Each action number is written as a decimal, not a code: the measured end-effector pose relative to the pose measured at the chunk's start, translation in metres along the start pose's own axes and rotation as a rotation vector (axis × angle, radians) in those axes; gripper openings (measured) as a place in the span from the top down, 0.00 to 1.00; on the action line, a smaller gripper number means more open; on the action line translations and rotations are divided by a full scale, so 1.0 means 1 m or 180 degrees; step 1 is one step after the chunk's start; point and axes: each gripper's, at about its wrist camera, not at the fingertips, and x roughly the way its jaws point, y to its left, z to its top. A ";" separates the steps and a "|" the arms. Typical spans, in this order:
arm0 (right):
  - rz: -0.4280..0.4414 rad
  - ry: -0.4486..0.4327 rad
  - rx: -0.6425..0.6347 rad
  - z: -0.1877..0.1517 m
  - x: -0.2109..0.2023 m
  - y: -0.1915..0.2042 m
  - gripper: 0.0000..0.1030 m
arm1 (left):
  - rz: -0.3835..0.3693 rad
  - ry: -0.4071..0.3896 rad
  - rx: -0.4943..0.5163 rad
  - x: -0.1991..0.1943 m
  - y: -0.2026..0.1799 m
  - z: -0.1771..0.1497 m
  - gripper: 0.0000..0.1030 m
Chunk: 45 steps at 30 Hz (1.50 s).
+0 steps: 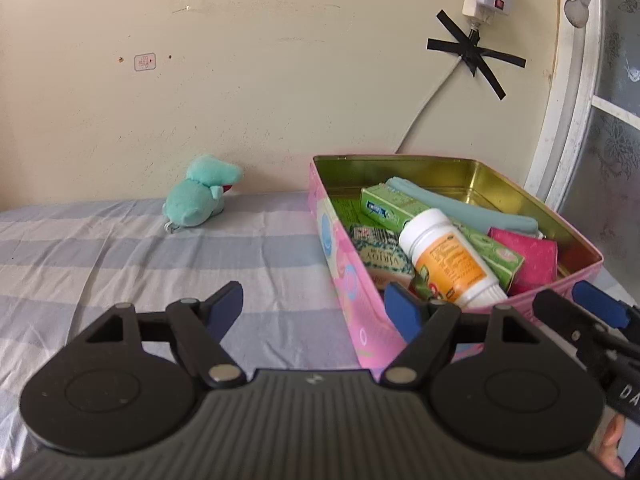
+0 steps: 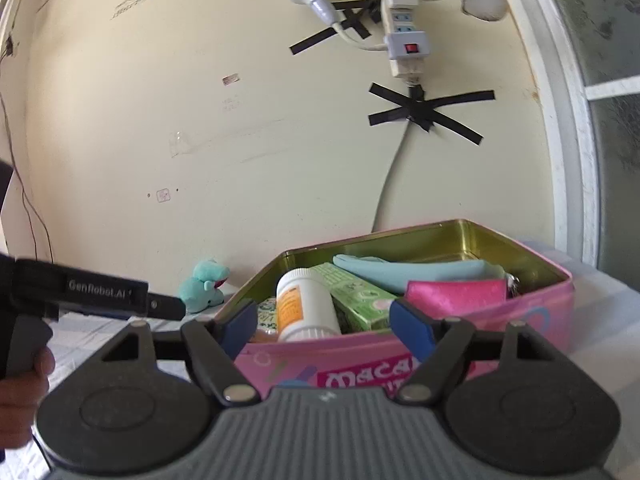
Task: Organize objects
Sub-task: 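Open the right gripper and withdraw it from the tin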
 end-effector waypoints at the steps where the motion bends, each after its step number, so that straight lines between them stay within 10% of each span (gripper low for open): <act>1: -0.0013 0.0034 0.0061 -0.002 -0.003 -0.001 0.25 | 0.0003 0.0023 0.0006 -0.001 0.001 -0.005 0.23; 45: -0.0041 0.0351 0.0134 -0.025 -0.009 0.032 0.21 | 0.0256 0.0081 0.0140 -0.013 0.025 -0.055 0.14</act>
